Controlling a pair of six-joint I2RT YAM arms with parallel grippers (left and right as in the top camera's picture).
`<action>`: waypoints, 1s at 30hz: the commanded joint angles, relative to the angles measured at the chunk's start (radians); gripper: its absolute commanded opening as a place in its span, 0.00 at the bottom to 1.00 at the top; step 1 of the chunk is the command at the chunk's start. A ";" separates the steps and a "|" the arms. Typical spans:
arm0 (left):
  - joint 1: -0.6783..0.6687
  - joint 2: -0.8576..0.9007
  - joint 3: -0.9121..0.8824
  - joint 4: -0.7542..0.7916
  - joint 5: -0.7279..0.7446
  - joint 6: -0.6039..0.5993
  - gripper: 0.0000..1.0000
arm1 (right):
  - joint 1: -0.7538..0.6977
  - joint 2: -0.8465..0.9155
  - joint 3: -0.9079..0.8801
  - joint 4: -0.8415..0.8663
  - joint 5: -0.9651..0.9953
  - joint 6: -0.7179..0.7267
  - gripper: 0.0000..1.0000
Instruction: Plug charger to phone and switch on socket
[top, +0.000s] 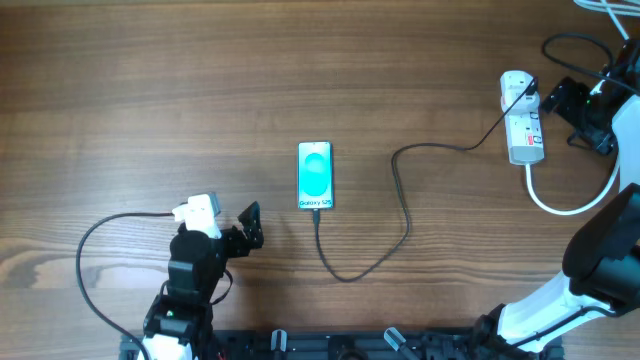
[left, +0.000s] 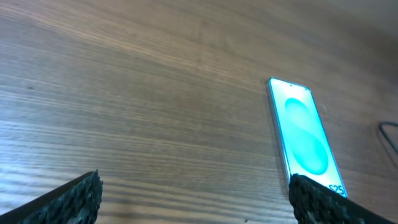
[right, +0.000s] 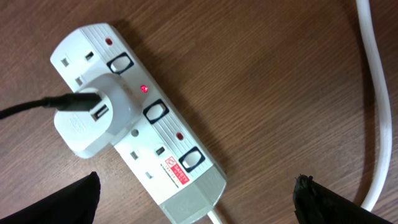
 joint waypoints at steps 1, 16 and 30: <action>0.003 -0.132 -0.005 -0.101 -0.077 0.013 1.00 | 0.006 0.005 0.003 0.000 0.018 -0.018 1.00; 0.129 -0.638 -0.005 -0.184 -0.083 0.401 1.00 | 0.006 0.005 0.003 0.000 0.018 -0.018 1.00; 0.153 -0.638 -0.005 -0.181 -0.072 0.475 1.00 | 0.005 0.005 0.003 0.000 0.018 -0.018 1.00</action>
